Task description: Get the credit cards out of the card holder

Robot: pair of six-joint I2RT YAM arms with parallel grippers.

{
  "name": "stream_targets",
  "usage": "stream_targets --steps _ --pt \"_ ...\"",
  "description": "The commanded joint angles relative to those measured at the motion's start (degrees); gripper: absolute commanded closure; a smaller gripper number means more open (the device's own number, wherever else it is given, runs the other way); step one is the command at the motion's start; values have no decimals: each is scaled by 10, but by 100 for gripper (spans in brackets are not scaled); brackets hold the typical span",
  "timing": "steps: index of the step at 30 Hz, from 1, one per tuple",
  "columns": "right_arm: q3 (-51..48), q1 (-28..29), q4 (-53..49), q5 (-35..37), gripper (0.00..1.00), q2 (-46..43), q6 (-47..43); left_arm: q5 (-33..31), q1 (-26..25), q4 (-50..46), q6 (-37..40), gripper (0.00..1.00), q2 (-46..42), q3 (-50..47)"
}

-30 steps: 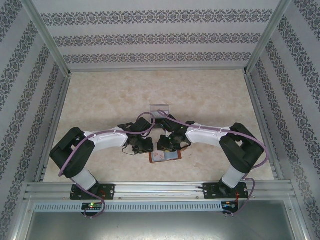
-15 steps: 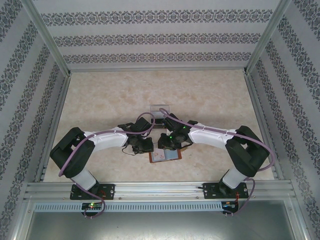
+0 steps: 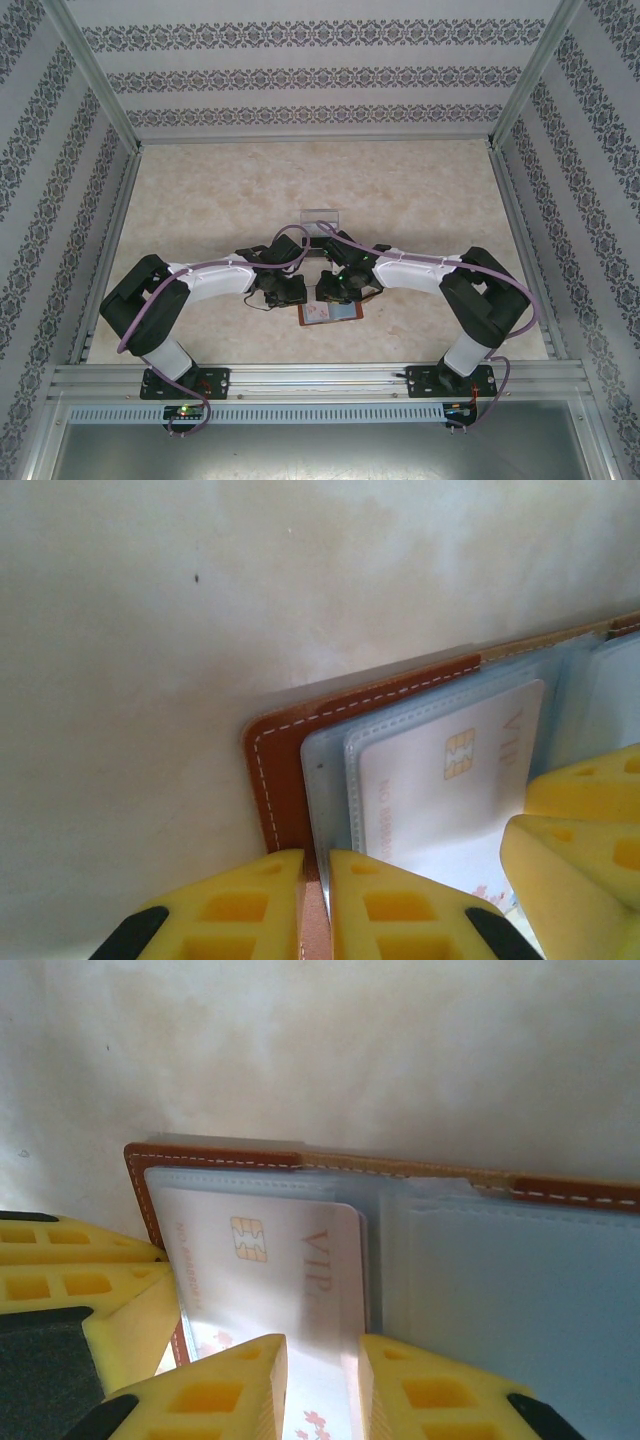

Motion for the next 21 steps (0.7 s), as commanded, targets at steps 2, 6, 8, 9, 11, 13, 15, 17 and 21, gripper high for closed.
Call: stream_targets --steps 2,6,8,9,11,13,15,17,21 --pt "-8 0 15 -10 74 7 8 -19 -7 -14 4 85 16 -9" --pt "-9 1 23 -17 75 6 8 -18 -7 -13 3 85 17 -8" --pt "-9 1 26 -19 75 8 9 -17 -7 -13 4 85 18 -8" --pt "-8 2 28 -22 75 10 8 -16 -8 -14 4 85 18 -8" --pt "-9 2 32 -26 75 14 8 -16 -7 -14 3 85 18 -9" --pt "-9 2 31 -25 75 18 8 -17 -7 -14 4 85 18 -8" --pt "-9 2 29 -23 74 21 7 -17 -7 -16 4 85 17 -7" --pt "-8 2 23 -20 73 22 5 -18 -7 -17 4 85 15 -7" --pt "17 12 -48 34 73 18 -14 -16 -8 -20 7 84 12 -3"
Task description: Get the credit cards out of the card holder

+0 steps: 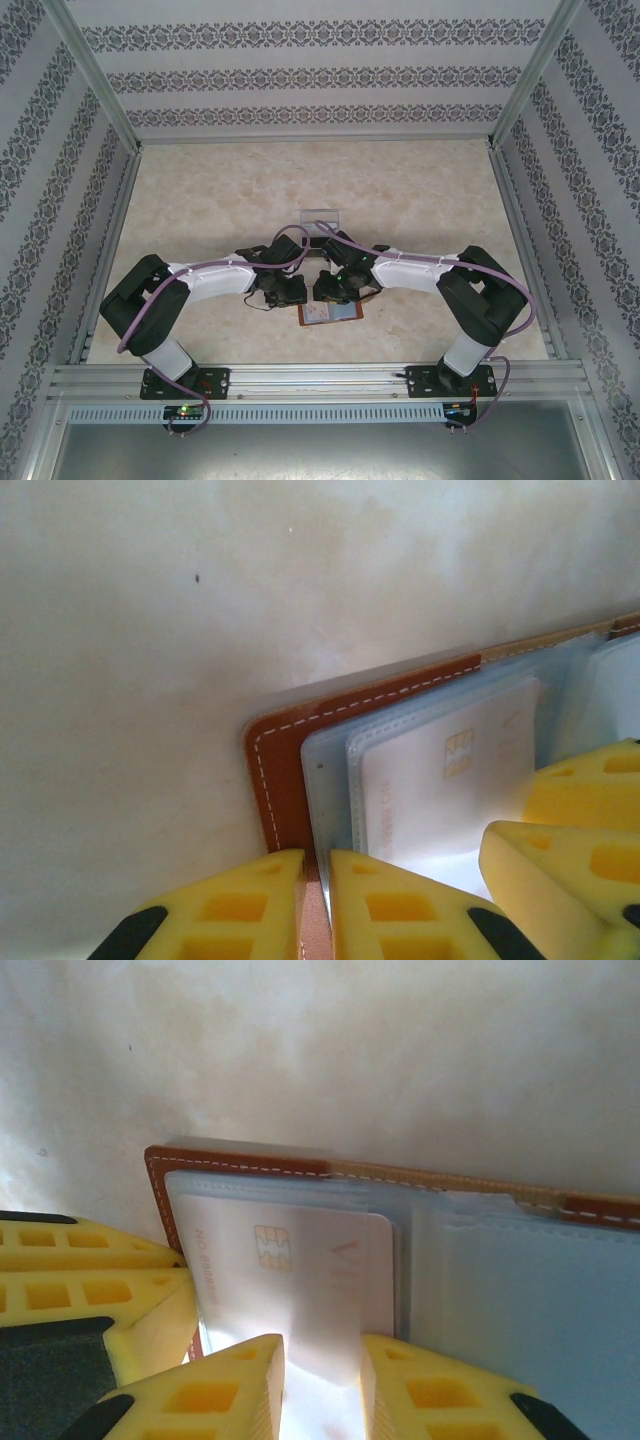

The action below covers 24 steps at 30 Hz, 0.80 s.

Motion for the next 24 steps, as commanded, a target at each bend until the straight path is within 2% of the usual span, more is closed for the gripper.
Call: stream_targets --steps 1,11,18,24 --pt "21 12 -74 54 73 10 -18 -16 -7 -22 7 84 12 -3" --pt "38 13 -105 71 74 -7 -27 -23 -7 -31 12 81 18 0" --pt "17 2 -61 37 73 -40 -12 -65 -7 -76 34 81 30 12" --pt "4 -3 -42 26 74 -24 -12 -68 -8 -80 36 81 34 11"
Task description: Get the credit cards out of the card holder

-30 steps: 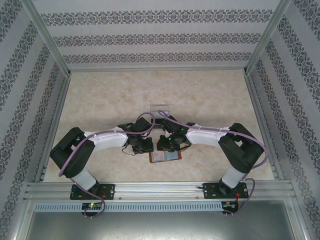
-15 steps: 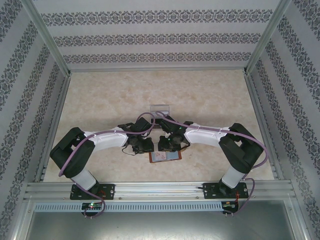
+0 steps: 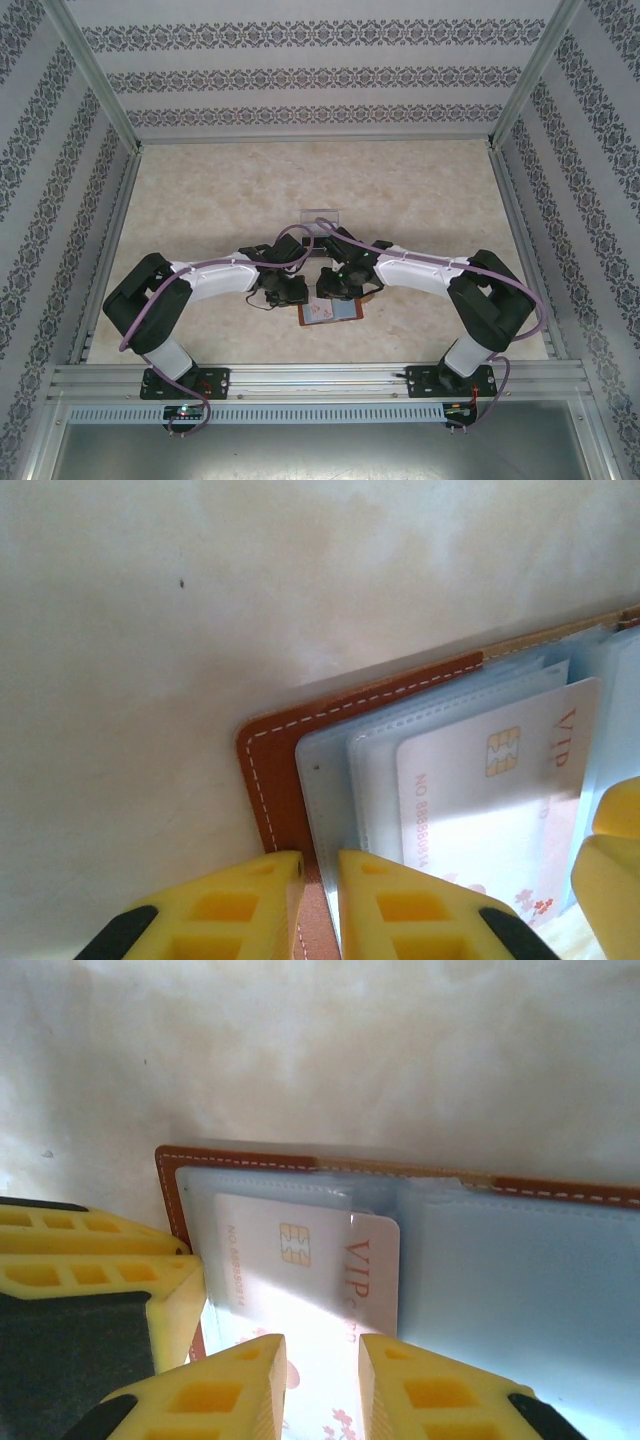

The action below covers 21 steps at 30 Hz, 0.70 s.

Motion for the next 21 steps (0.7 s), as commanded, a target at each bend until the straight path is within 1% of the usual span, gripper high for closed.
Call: stream_targets --steps 1,7,17,21 --pt "-18 -5 12 -10 74 6 5 -53 -3 -56 17 81 24 -6" --pt "-27 -7 6 9 74 10 0 -52 -4 -55 15 81 27 -7" --pt "-36 -8 7 18 74 0 -2 -55 -4 -60 13 81 28 -5" --pt "-45 -11 22 8 73 -15 1 -56 -5 -62 14 81 28 -3"
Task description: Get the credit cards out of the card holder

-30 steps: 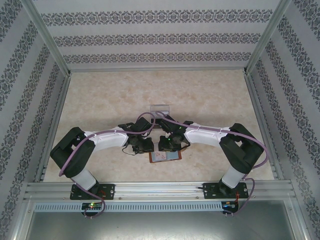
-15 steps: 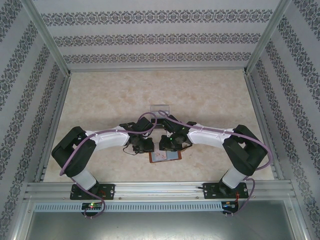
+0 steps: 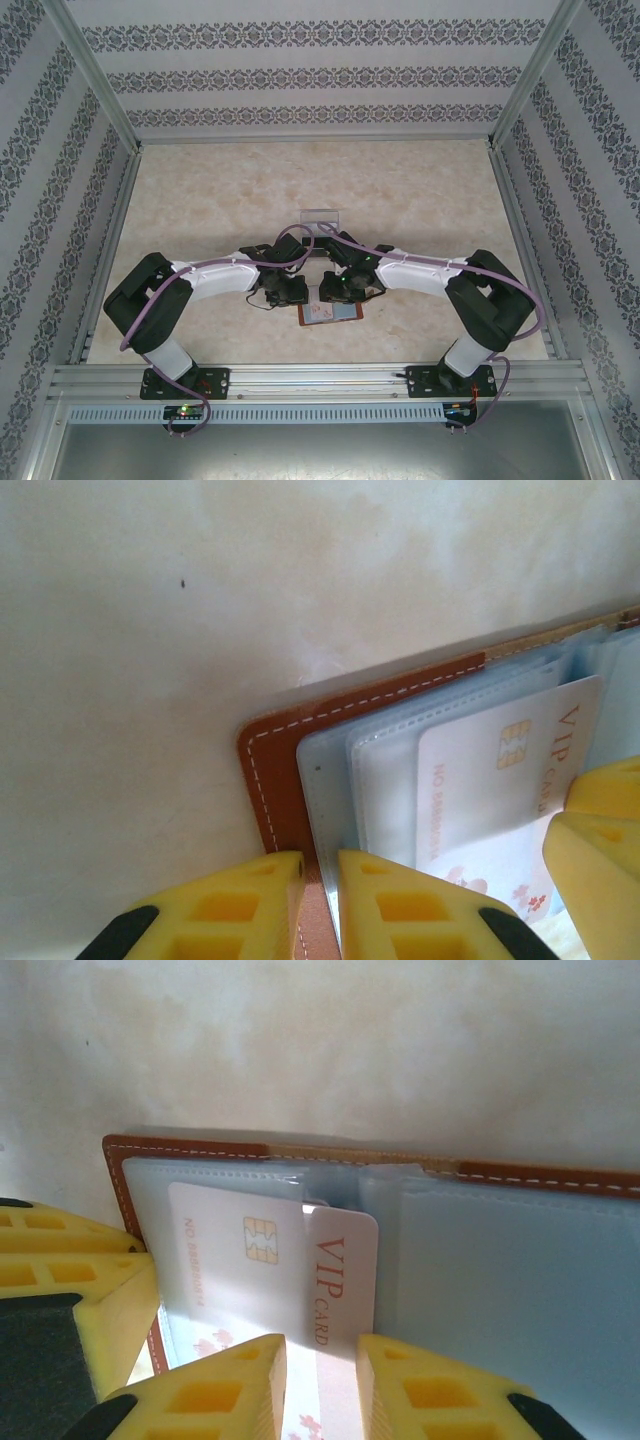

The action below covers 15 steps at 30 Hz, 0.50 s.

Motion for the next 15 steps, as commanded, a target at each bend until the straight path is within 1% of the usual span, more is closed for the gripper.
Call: stream_targets --steps 1,15 --pt "-18 -8 3 10 73 -18 3 -55 -5 -59 14 81 26 -6" --pt "-65 -26 73 -25 74 -41 16 -58 -9 -68 11 81 26 2"
